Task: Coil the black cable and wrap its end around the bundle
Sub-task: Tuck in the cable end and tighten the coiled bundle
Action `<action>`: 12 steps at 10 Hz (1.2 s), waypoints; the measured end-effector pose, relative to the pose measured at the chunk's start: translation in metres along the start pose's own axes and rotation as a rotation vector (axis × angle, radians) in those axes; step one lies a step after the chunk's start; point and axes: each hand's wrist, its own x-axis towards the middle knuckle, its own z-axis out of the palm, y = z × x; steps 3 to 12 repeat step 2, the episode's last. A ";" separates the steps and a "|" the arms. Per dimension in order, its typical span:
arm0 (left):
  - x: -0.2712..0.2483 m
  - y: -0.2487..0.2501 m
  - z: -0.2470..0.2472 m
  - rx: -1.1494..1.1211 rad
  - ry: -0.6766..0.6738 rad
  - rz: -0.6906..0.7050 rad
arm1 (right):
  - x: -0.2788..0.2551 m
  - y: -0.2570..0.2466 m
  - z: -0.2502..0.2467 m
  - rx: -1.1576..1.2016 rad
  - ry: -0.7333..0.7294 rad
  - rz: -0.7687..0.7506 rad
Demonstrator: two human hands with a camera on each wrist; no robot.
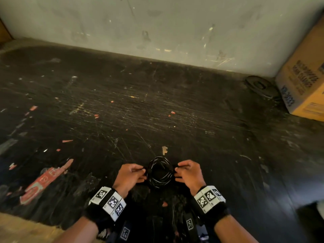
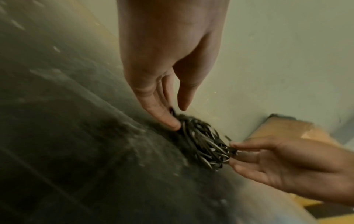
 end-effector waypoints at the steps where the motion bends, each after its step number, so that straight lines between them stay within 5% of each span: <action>1: 0.007 -0.001 -0.011 0.104 0.032 0.025 | -0.003 0.008 0.001 -0.175 -0.052 0.011; 12: -0.007 0.001 -0.038 0.134 0.037 0.074 | -0.018 0.014 -0.006 -0.290 -0.028 -0.044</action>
